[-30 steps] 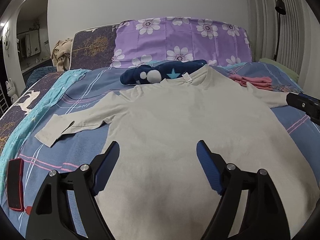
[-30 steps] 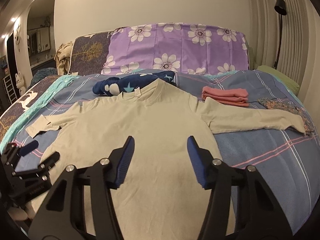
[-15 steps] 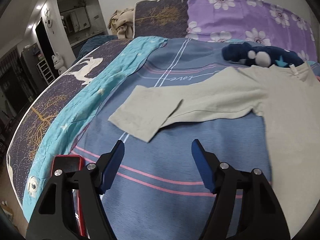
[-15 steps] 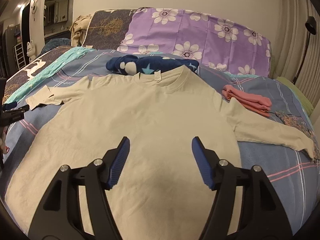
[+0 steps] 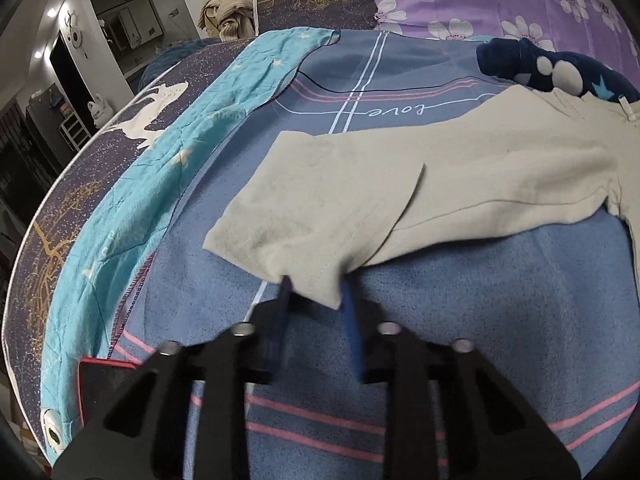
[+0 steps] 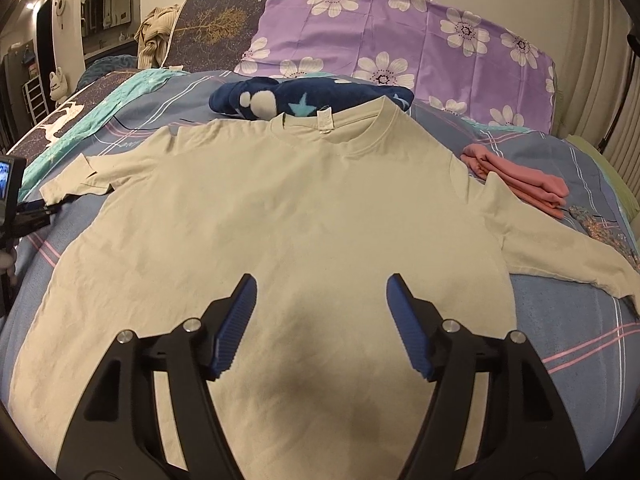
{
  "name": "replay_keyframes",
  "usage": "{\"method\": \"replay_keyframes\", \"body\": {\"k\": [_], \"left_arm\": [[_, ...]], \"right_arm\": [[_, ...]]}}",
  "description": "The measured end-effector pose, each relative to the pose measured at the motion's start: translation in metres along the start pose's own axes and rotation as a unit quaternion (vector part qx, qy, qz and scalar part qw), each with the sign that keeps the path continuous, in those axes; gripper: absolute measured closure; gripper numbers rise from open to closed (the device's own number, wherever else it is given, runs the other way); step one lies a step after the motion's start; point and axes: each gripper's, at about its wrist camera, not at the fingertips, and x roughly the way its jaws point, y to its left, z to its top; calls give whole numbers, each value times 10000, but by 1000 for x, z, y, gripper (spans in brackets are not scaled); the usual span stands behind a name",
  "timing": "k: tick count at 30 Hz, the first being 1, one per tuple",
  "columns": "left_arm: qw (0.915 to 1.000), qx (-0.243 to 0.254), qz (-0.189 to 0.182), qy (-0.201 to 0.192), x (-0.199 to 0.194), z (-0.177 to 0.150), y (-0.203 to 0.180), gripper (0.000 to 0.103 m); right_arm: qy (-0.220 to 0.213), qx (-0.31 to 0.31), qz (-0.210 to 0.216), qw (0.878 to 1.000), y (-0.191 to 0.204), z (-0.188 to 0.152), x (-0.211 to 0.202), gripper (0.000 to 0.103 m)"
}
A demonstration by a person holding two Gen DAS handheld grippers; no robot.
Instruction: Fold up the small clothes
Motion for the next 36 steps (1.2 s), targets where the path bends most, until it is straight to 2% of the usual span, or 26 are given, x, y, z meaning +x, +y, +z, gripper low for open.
{"method": "replay_keyframes", "body": {"k": [1, 3, 9, 12, 16, 19, 24, 28, 34, 36], "left_arm": [[9998, -159, -103, -32, -2, 3, 5, 102], [9981, -408, -437, -154, -13, 10, 12, 102], [9917, -302, -1166, -440, -56, 37, -5, 102], [9834, -213, -1723, -535, -74, 50, -32, 102], [9760, 196, -2106, -517, -89, 47, -88, 102], [9678, 280, -2468, -415, -96, 37, -124, 102], [9549, 639, -2840, -585, -120, 23, -173, 102], [9452, 547, -3185, -459, -125, 8, -185, 102], [9448, 316, -3250, -256, -116, -6, -178, 102], [9452, 266, -3249, -205, -114, -10, -175, 102]], "right_arm": [[10, -14, 3, 10000, 0, 1, 1, 34], [-3, -44, -3, 10000, 1, 3, 2, 34], [-14, 7, 140, 9999, -1, 12, 4, 33], [-23, 23, 323, 9995, -2, 16, 6, 33], [150, 209, 738, 9969, -3, 30, 14, 34], [295, 297, 1176, 9922, 1, 46, 21, 41], [400, 312, 1328, 9898, 10, 64, 32, 46], [800, 636, 2012, 9742, 19, 81, 53, 46], [1585, 627, 2683, 9481, 68, 98, 93, 46], [1860, 692, 2920, 9356, 88, 100, 104, 46]]}}
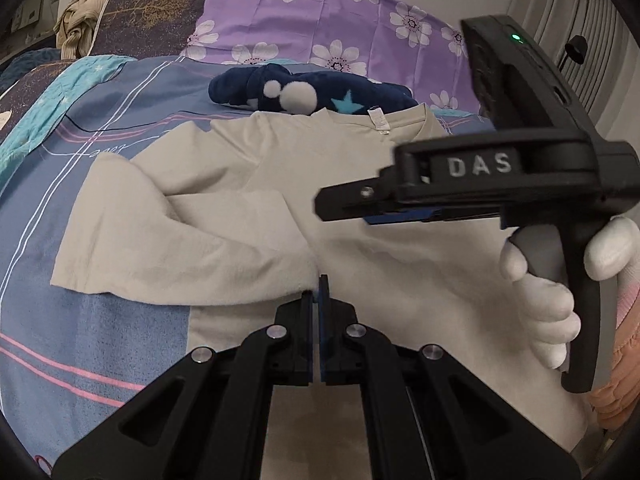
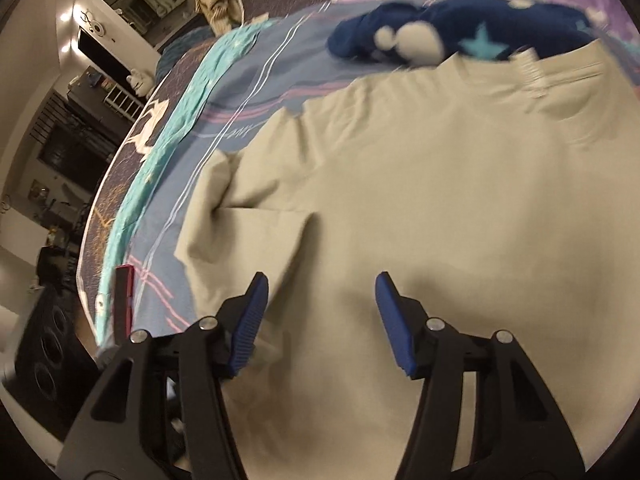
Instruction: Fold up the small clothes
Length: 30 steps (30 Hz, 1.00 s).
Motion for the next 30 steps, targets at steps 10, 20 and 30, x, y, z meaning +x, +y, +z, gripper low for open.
{"method": "replay_keyframes", "body": {"k": [10, 20, 30], "left_arm": [[9998, 6, -11, -202, -10, 15, -6, 102], [9900, 811, -688, -925, -27, 74, -103, 102], [9835, 1183, -1323, -363, 37, 86, -198, 102]], "right_arm": [[-64, 344, 340, 9988, 25, 21, 26, 100], [-1671, -524, -591, 9828, 3, 34, -111, 100], [-2088, -577, -1498, 9647, -81, 14, -163, 100]]}}
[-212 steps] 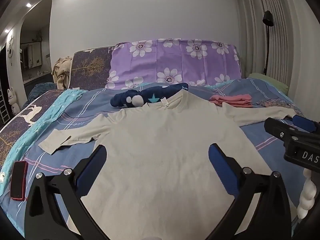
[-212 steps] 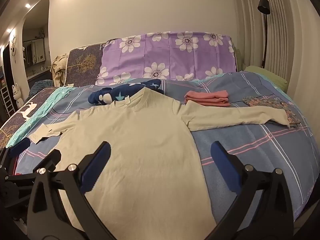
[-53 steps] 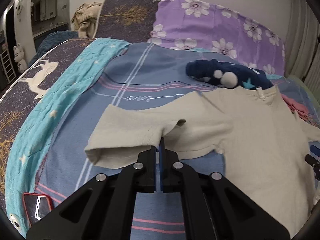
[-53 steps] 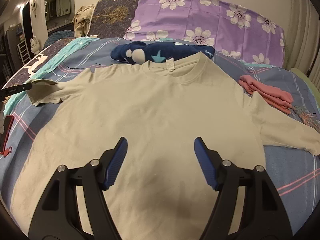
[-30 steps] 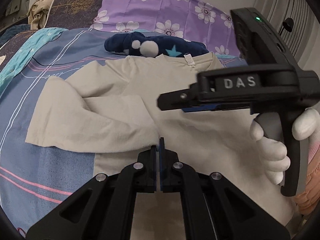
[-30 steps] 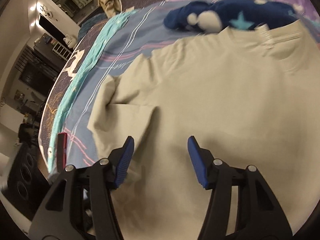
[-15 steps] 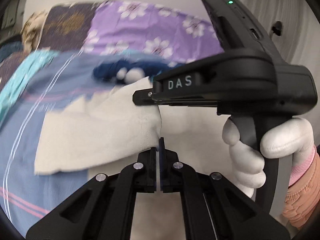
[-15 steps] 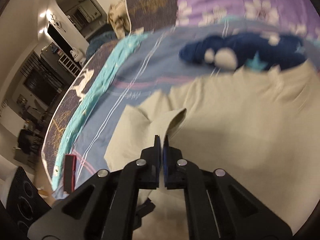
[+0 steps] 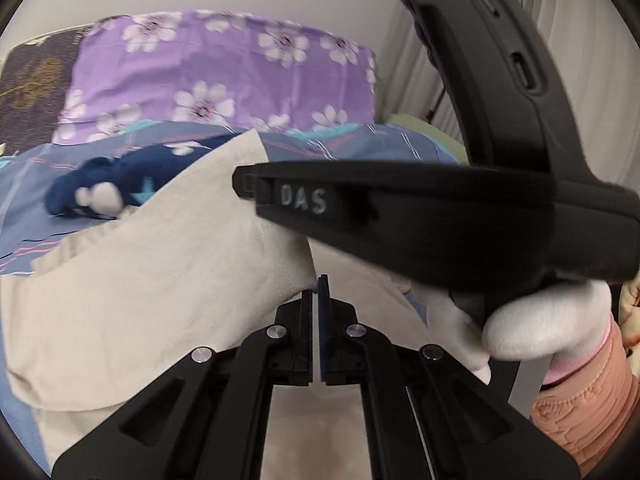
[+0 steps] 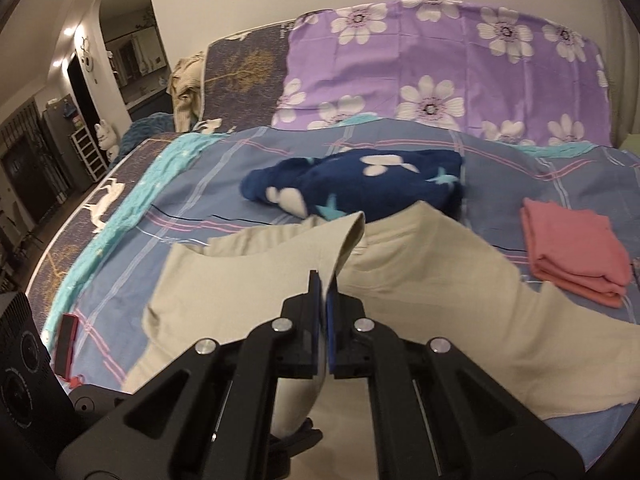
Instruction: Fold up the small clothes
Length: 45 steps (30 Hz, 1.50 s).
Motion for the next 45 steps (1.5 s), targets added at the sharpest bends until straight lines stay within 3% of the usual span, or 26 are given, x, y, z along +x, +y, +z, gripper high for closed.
{"method": "replay_keyframes", "body": {"k": [15, 16, 18, 19, 21, 23, 26, 30, 32, 34, 36, 40, 45], "left_arm": [[9985, 232, -266, 417, 90, 9, -38, 101], [9985, 259, -224, 424, 93, 7, -38, 101], [9980, 307, -125, 539, 94, 2, -34, 97], [9978, 320, -43, 574, 91, -1, -30, 87], [9979, 397, 224, 461, 72, -11, -14, 69], [9961, 468, 660, 361, 49, -25, 10, 67], [9891, 12, 1412, 407, 16, -45, 72, 66], [9627, -961, 2507, 324, -39, -79, 166, 66], [9511, -1494, 2692, 259, -66, -94, 199, 66], [9501, -1926, 2445, 185, -80, -104, 226, 66], [9546, -2154, 2051, 147, -83, -109, 241, 66], [9633, -2291, 1397, 69, -73, -110, 256, 66], [9654, -2338, 1153, 72, -57, -109, 264, 66]], "right_arm": [[-25, 490, -554, 9973, -106, -31, 14, 100], [-20, 497, -594, 9970, -110, -34, 17, 98], [83, 486, -806, 9955, -118, -42, 24, 81], [229, 545, -825, 9948, -124, -46, 29, 69], [351, 704, -805, 9936, -134, -56, 30, 67], [404, 792, -778, 9930, -140, -67, 27, 67], [419, 771, -654, 9940, -137, -77, 20, 68], [505, 495, -476, 9964, -113, -81, 21, 68], [539, 353, -378, 9972, -94, -75, 26, 68], [544, 163, -291, 9980, -72, -64, 32, 68], [544, -117, -188, 9983, -39, -49, 41, 68], [645, -729, 170, 9951, 38, -19, 68, 68], [901, -1435, 416, 9847, 138, 11, 120, 68]]}}
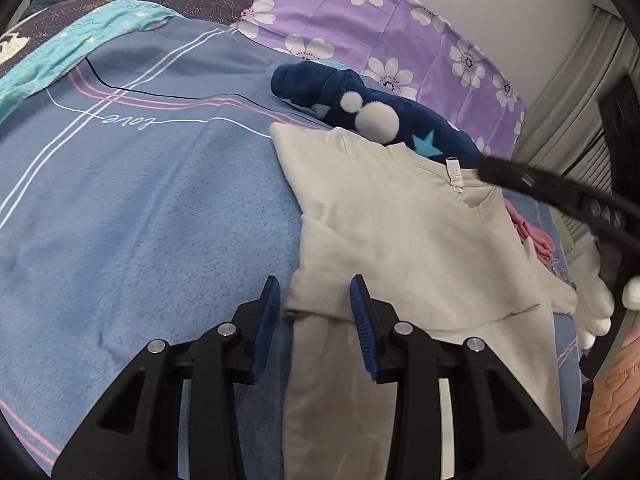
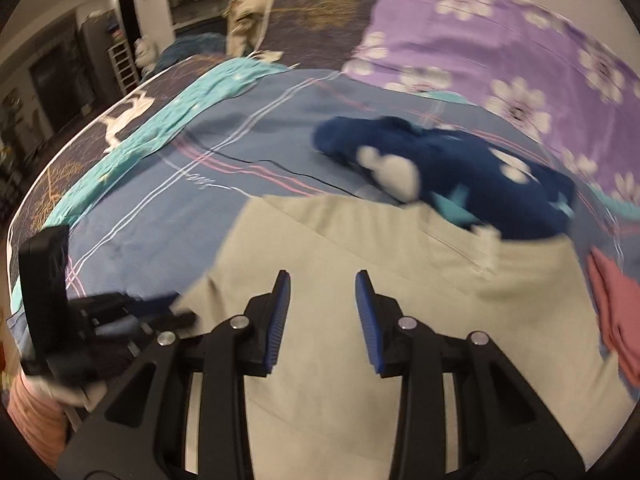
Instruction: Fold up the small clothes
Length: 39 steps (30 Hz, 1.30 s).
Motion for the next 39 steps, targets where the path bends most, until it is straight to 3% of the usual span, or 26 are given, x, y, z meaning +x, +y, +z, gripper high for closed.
{"method": "replay_keyframes", "body": {"k": [4, 8, 12, 13, 14, 16, 20, 22, 24, 27, 29, 33, 36, 38, 39], "left_arm": [[10000, 36, -23, -79, 3, -6, 3, 70], [9999, 29, 34, -133, 3, -7, 3, 76], [9993, -217, -241, -166, 0, -7, 14, 88], [9989, -275, -321, -181, -1, -7, 17, 91], [9986, -319, -368, -208, -2, -7, 19, 92], [9986, -309, -301, -301, -6, -9, 18, 93], [9958, -32, 672, -623, -24, -15, 10, 103], [9959, -194, 710, -519, -23, -15, 19, 103], [9971, -469, 513, -304, -16, -13, 32, 103], [9972, -500, 427, -369, -19, -12, 33, 103], [9975, -399, 453, -372, -19, -12, 30, 103], [9983, -315, 291, -403, -18, -13, 28, 103], [9986, -389, 72, -342, -17, -13, 30, 102], [9972, -577, -267, -388, -20, -8, 34, 87], [9946, -785, -451, -499, -22, 0, 37, 73]], "right_arm": [[247, -503, -211, 9982, 47, 32, 47, 68], [519, -513, -398, 9965, 66, 46, 89, 68], [718, -480, -471, 9951, 74, 51, 117, 63], [861, -549, -561, 9932, 77, 51, 127, 88], [978, -593, -647, 9913, 79, 51, 135, 102], [863, -294, -800, 9926, 73, 55, 140, 102], [551, 610, -378, 9959, 50, 72, 137, 103], [591, 739, -197, 9953, 43, 71, 144, 102], [677, 797, 185, 9943, 37, 67, 148, 99], [488, 1036, 419, 9925, 25, 59, 124, 82], [206, 1031, 512, 9931, 17, 47, 89, 73], [22, 835, 517, 9952, -7, -10, 18, 73], [140, 1247, 468, 9910, -44, -70, -11, 73], [537, 1691, 141, 9840, -72, -111, -9, 76], [531, 1846, 184, 9812, -81, -128, -9, 78]]}}
